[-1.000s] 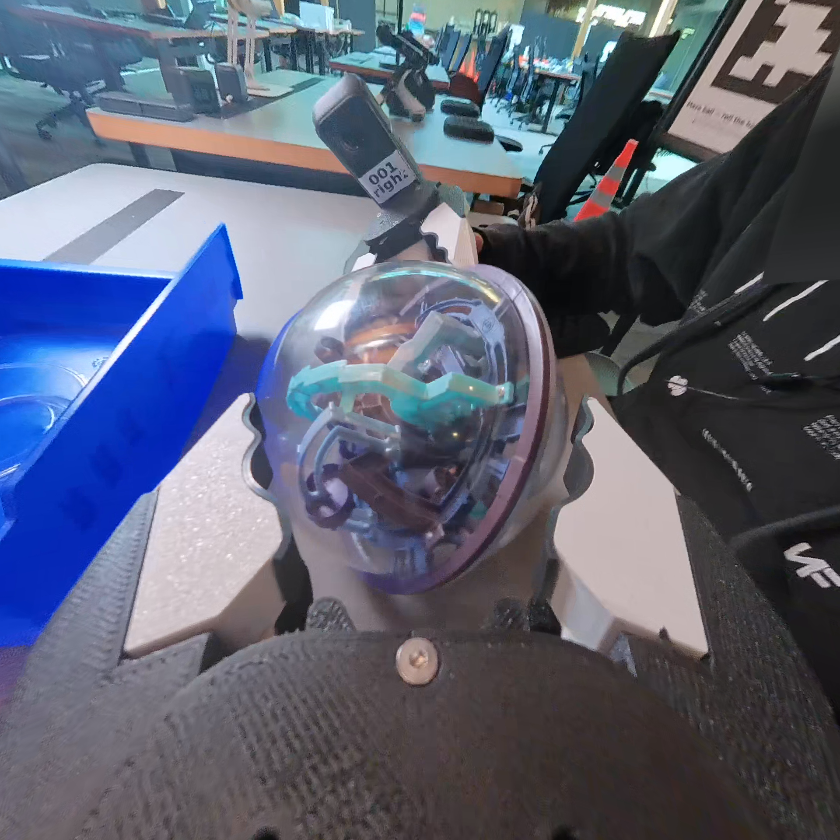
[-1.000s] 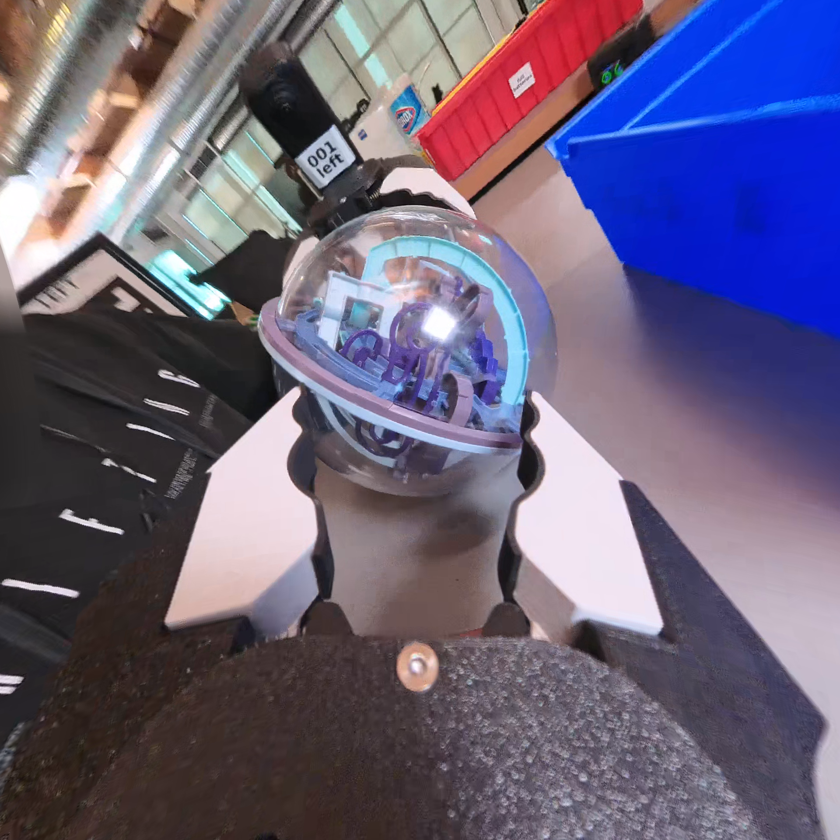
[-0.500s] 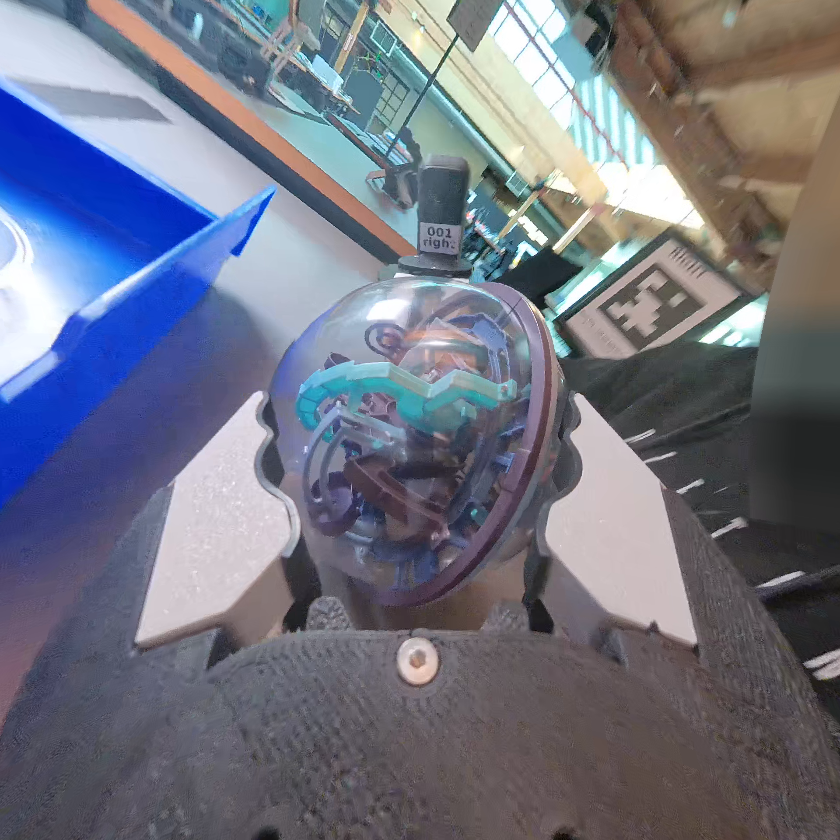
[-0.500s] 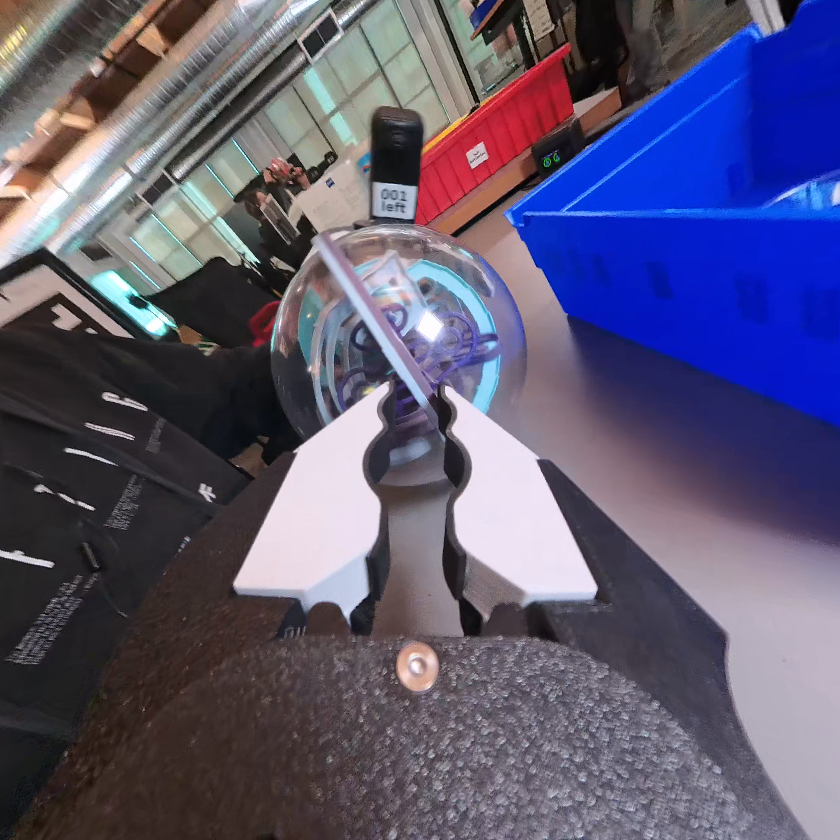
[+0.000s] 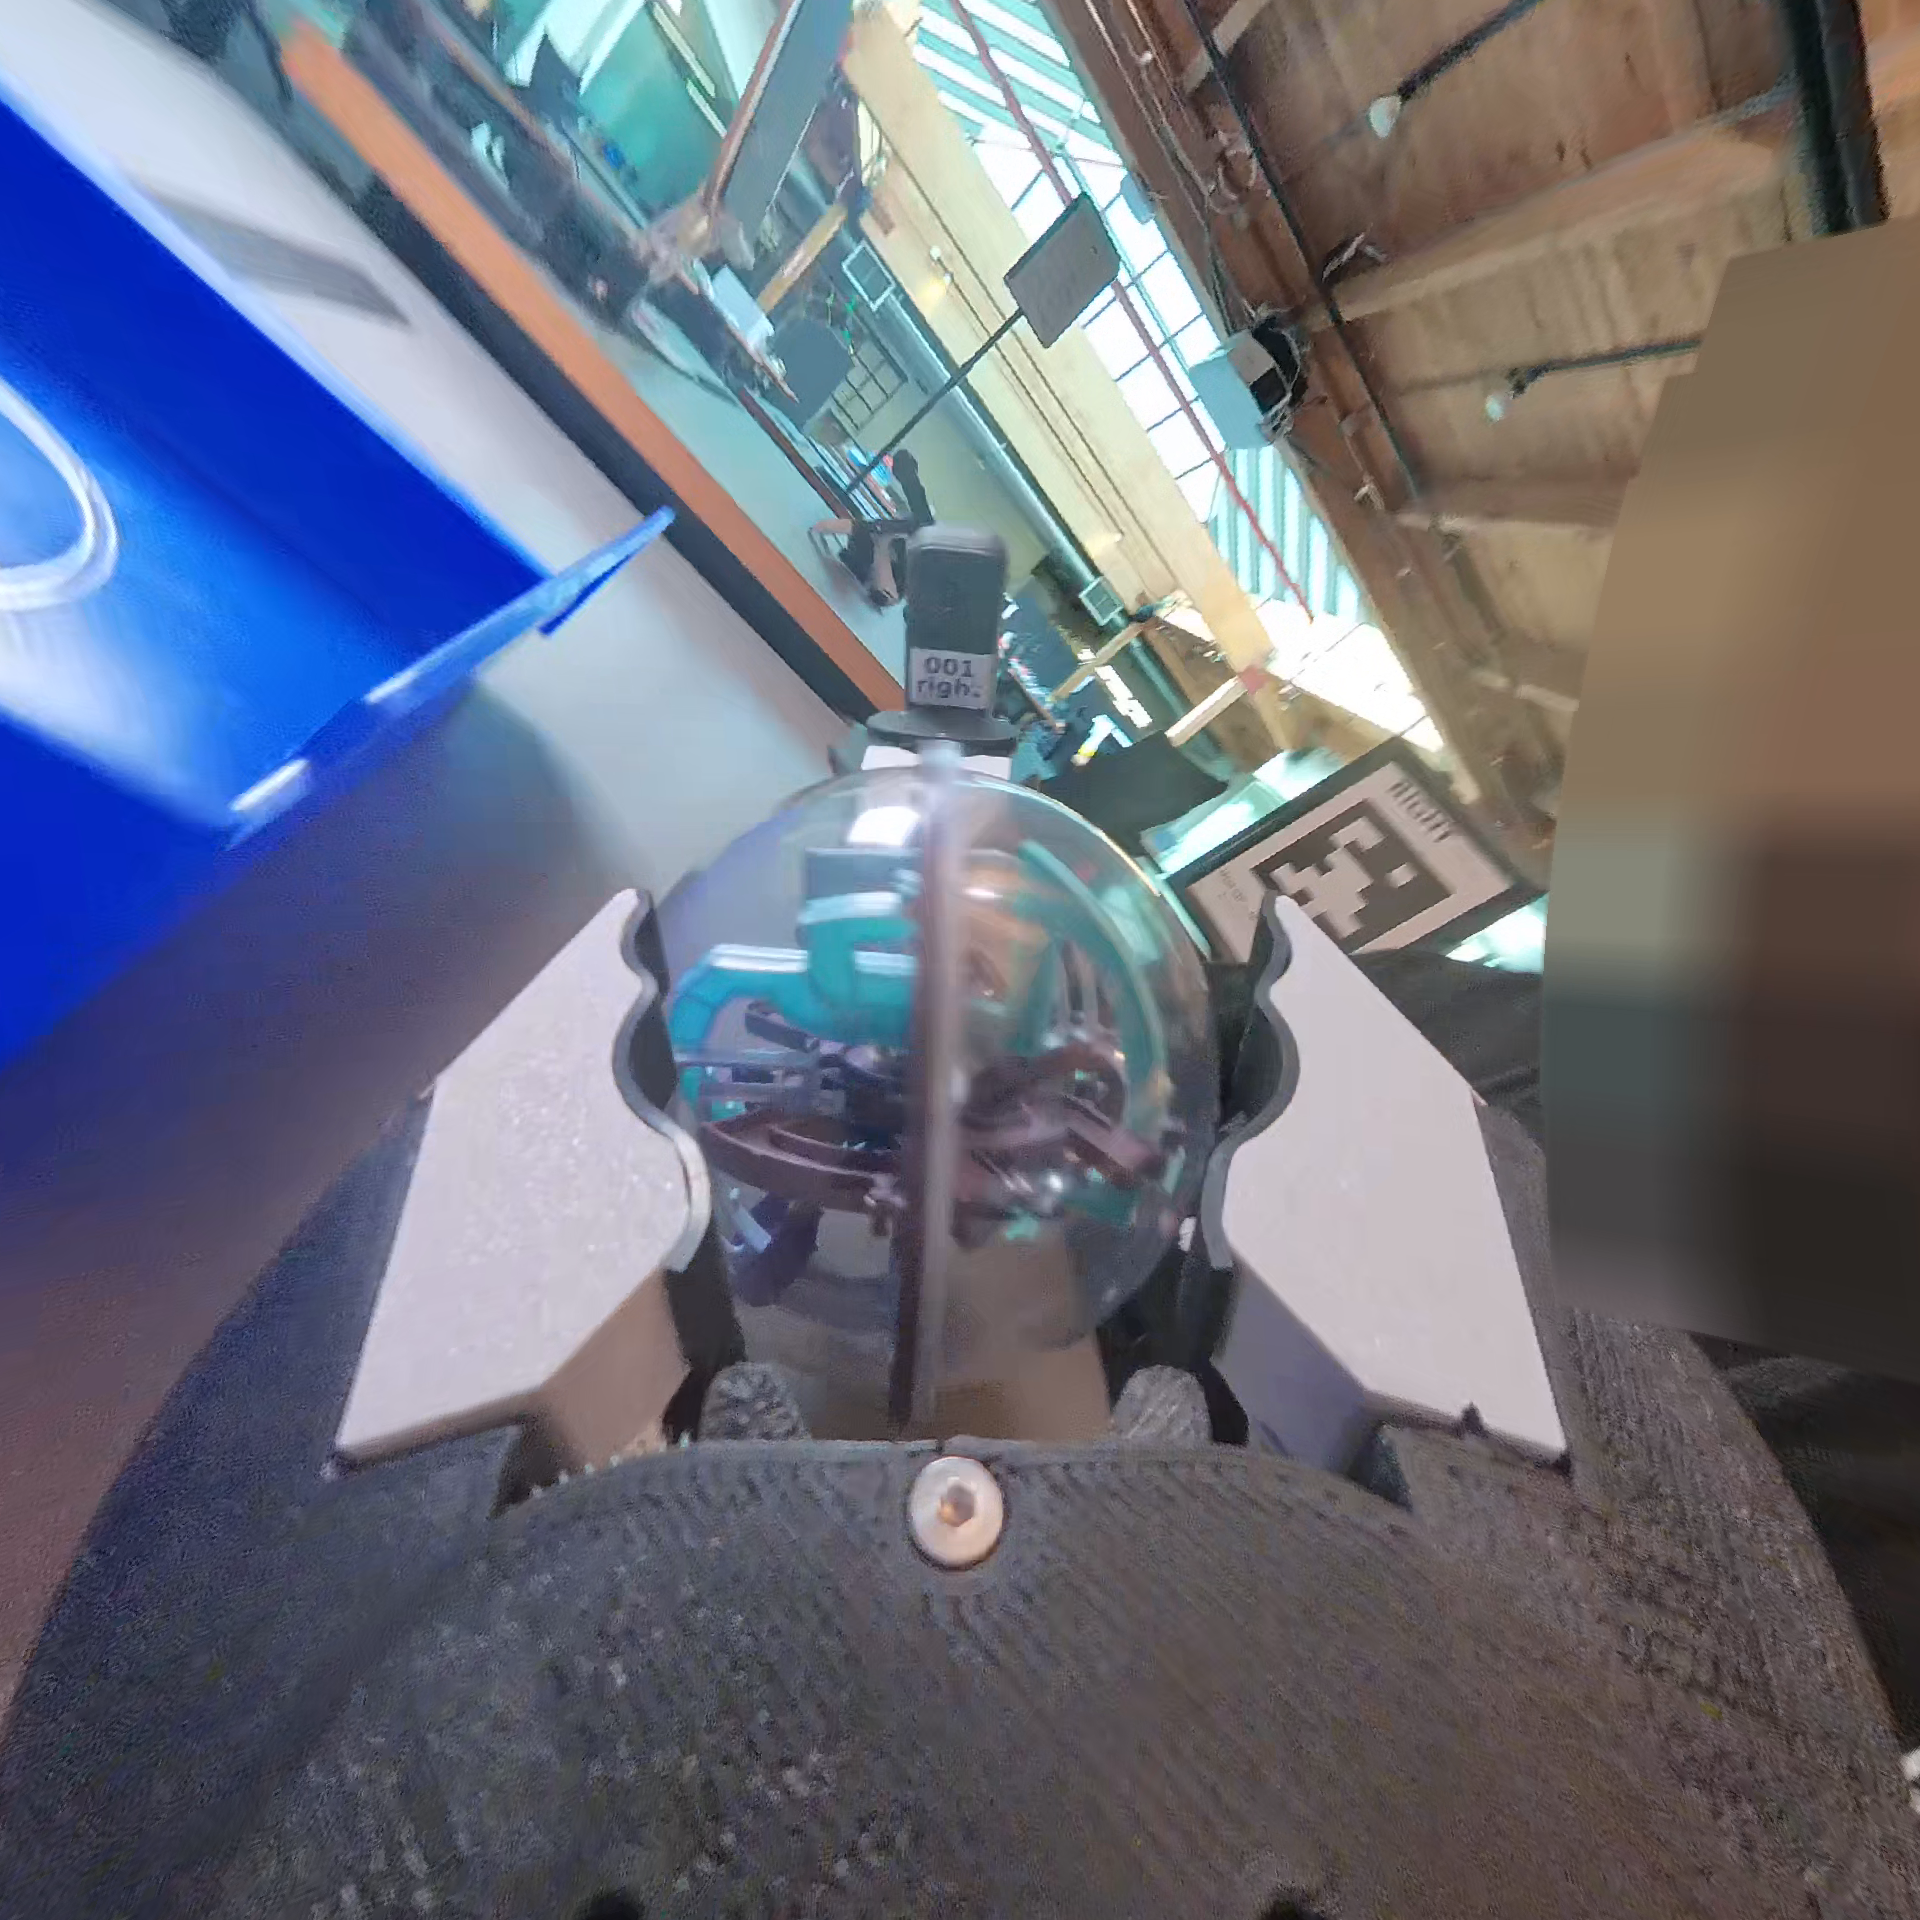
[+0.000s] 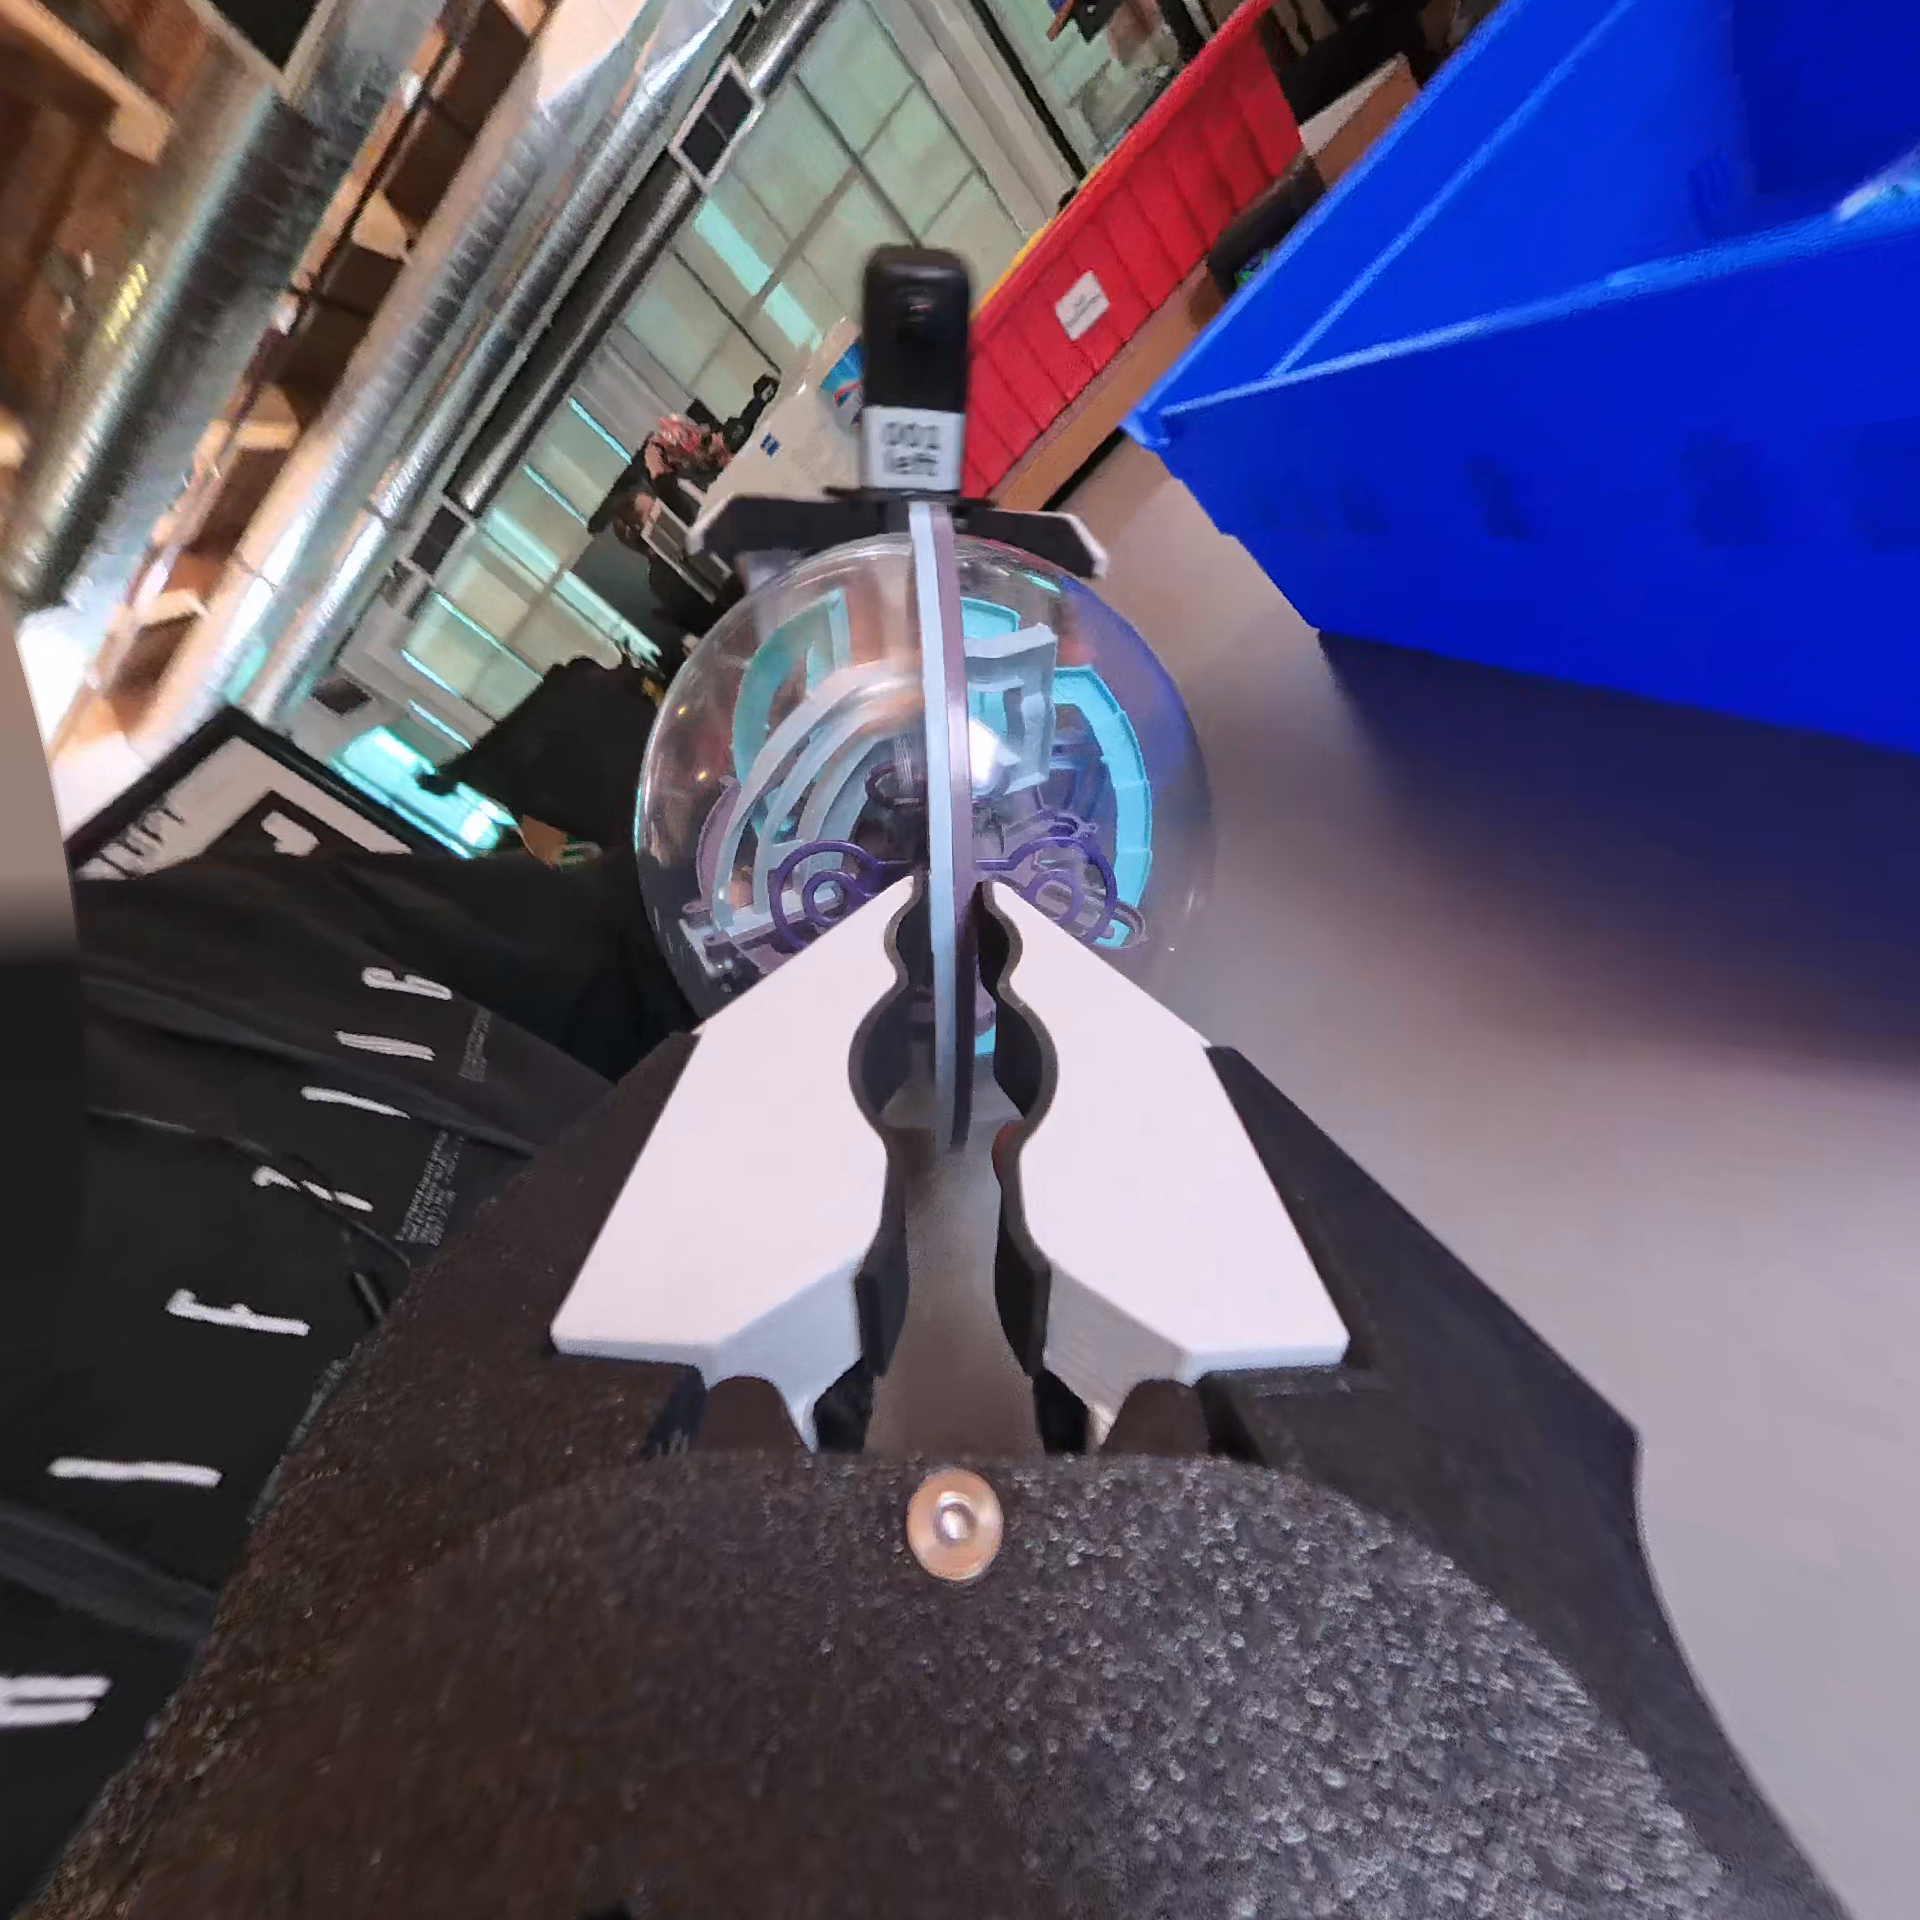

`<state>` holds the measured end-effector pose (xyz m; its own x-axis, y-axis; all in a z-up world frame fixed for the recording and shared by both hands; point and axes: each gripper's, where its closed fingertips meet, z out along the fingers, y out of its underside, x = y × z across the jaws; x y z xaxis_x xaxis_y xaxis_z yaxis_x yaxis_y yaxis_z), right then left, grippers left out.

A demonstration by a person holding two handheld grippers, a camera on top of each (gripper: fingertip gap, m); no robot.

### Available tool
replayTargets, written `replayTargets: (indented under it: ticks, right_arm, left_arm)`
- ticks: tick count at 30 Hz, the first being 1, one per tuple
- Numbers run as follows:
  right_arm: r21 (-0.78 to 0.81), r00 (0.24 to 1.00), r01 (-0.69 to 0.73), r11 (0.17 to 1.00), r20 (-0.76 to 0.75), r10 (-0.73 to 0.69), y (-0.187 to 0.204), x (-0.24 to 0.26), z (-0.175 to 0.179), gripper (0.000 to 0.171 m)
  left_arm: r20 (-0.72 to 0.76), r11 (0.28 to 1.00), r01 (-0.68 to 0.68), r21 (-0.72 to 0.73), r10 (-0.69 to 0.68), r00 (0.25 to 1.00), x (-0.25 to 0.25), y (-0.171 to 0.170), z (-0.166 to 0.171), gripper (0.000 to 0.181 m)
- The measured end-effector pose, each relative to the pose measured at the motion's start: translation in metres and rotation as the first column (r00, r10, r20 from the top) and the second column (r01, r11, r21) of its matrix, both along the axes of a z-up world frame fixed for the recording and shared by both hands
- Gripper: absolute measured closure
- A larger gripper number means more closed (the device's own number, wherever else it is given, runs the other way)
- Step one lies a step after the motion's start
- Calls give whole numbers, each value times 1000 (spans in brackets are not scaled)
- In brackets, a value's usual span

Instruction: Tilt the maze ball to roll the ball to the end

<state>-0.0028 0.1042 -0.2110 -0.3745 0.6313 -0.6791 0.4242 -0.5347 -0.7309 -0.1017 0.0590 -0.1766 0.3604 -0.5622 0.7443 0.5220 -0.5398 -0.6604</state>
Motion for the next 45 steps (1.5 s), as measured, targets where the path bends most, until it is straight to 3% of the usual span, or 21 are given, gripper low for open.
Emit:
replayTargets:
  ticks: [1, 3, 6, 10, 19, 32, 38, 45]
  right_arm:
    - [-49, 1000, 12, 999, 26, -11, 4, -1, -2, 165]
    - [-154, 997, 36, 987, 76, -24, 11, -1, -7, 165]
    - [-268, 990, 75, 960, 135, -39, 18, -2, -14, 165]
    - [-323, 985, 87, 942, 167, -33, 20, -3, -17, 165]
    - [-241, 980, 67, 968, 200, -18, 14, -1, -27, 161]
    - [-199, 983, 53, 979, 181, -17, 15, 2, -27, 162]
    - [-179, 975, 79, 981, 219, -39, 20, 2, -36, 163]
    - [-132, 966, 76, 988, 255, -40, 16, 4, -43, 164]
  left_arm:
    - [-59, 999, -18, 52, 21, 998, 1, -6, 5, 69]
    - [-212, 989, -47, 140, 76, 974, 6, -17, 7, 62]
    - [-446, 974, -78, 211, 167, 879, 14, -20, -11, 54]
    - [-573, 959, -145, 243, 263, 777, 13, -1, -29, 54]
    - [-348, 975, -213, 65, 222, 911, 3, 19, -20, 57]
    - [-353, 971, -227, 71, 238, 905, 6, 13, -18, 63]
    - [-307, 959, -283, 31, 278, 910, -19, 1, -25, 87]
    - [-217, 973, -191, -130, 160, 963, -12, -28, -49, 113]
